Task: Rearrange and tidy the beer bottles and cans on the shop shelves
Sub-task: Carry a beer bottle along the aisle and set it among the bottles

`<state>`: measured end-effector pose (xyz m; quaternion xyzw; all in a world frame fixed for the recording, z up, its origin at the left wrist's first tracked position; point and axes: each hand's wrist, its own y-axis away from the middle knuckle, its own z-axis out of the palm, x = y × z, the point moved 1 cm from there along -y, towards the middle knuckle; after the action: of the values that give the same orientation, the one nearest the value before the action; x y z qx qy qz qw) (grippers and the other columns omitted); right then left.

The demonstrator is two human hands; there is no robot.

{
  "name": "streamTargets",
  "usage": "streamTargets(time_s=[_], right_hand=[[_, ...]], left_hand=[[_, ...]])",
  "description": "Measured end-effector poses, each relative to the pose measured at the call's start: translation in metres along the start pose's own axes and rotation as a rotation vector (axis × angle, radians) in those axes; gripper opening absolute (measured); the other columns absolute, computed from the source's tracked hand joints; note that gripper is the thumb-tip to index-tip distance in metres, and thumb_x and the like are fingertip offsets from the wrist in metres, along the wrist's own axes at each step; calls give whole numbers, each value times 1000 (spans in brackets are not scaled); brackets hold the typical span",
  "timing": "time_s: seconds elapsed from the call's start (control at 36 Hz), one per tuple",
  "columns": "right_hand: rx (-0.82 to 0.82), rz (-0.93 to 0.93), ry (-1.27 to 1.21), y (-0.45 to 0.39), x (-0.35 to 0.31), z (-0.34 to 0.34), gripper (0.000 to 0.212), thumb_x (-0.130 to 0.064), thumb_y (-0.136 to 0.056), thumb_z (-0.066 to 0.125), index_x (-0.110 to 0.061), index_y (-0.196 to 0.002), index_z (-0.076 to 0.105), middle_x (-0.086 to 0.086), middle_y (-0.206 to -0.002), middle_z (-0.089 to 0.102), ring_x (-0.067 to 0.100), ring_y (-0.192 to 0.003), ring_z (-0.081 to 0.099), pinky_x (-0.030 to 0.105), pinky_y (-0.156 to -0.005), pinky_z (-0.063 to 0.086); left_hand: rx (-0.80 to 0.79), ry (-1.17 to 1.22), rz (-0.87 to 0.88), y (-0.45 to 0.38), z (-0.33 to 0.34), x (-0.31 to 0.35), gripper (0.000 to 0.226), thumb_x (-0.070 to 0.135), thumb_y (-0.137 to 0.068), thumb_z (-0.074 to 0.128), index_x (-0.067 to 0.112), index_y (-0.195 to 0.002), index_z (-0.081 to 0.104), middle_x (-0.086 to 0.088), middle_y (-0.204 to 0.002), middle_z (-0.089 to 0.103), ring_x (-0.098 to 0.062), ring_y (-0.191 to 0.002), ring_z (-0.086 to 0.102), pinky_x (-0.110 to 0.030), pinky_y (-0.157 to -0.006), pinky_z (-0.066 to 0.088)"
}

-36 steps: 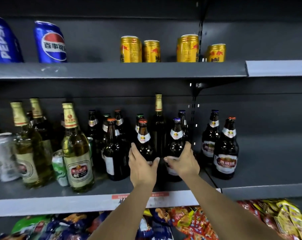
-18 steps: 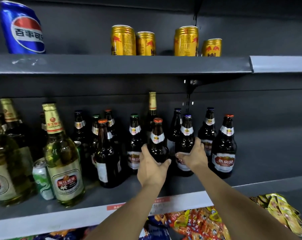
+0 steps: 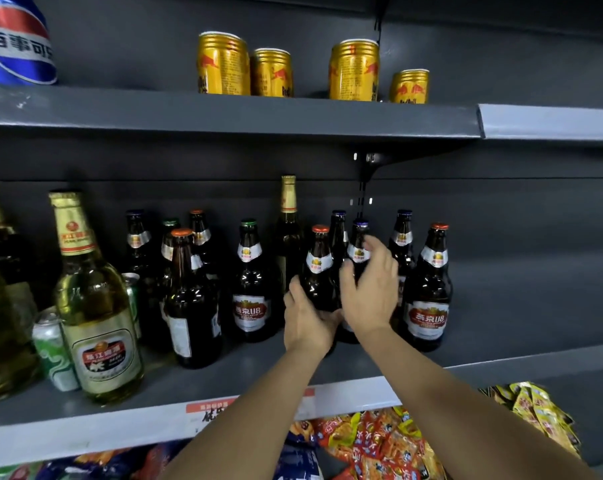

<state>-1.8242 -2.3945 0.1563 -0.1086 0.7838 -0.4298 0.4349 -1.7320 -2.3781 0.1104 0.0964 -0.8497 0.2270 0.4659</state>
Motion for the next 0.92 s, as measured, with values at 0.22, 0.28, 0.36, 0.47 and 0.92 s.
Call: streamTargets(time_s=[0.22, 0.28, 0.36, 0.47, 0.92], right_hand=[[-516, 214, 19, -20, -24, 32, 67, -50, -91, 57, -11, -138, 30, 3, -106, 60, 27, -102, 61, 32, -69, 44], [-524, 220, 52, -13, -20, 42, 54, -46, -90, 61, -9, -121, 36, 4, -99, 59, 26, -91, 62, 32, -62, 42], [-436, 197, 44, -6, -16, 48, 45, -41, -90, 62, -11, -110, 35, -2, -84, 48, 18, -73, 54, 26, -48, 31], [-383, 196, -31, -5, -13, 54, 40, -33, -89, 65, -14, -99, 31, -8, -75, 38, 12, -65, 46, 25, -49, 32], [-306, 196, -73, 4, -14, 57, 36, -30, -86, 66, -21, -102, 35, -6, -88, 53, 14, -80, 56, 30, -65, 40]], left_hand=[[546, -100, 173, -5, -49, -4, 61, 12, -79, 66, 7, -135, 40, -13, -130, 45, -30, -120, 42, -39, -98, 38], [554, -127, 121, -23, -63, -4, 72, 14, -81, 68, 9, -143, 31, -15, -140, 39, -32, -127, 38, -42, -101, 39], [333, -154, -55, -48, -73, -9, 96, 27, -83, 72, 14, -152, 6, -14, -152, 25, -32, -137, 27, -43, -105, 35], [188, -252, -151, -61, -73, -17, 90, 21, -84, 70, 17, -149, 7, -12, -148, 29, -34, -131, 36, -43, -93, 42], [294, -186, -127, -122, -72, -46, 92, 10, -76, 77, 10, -148, 19, -23, -139, 41, -40, -130, 38, -47, -106, 36]])
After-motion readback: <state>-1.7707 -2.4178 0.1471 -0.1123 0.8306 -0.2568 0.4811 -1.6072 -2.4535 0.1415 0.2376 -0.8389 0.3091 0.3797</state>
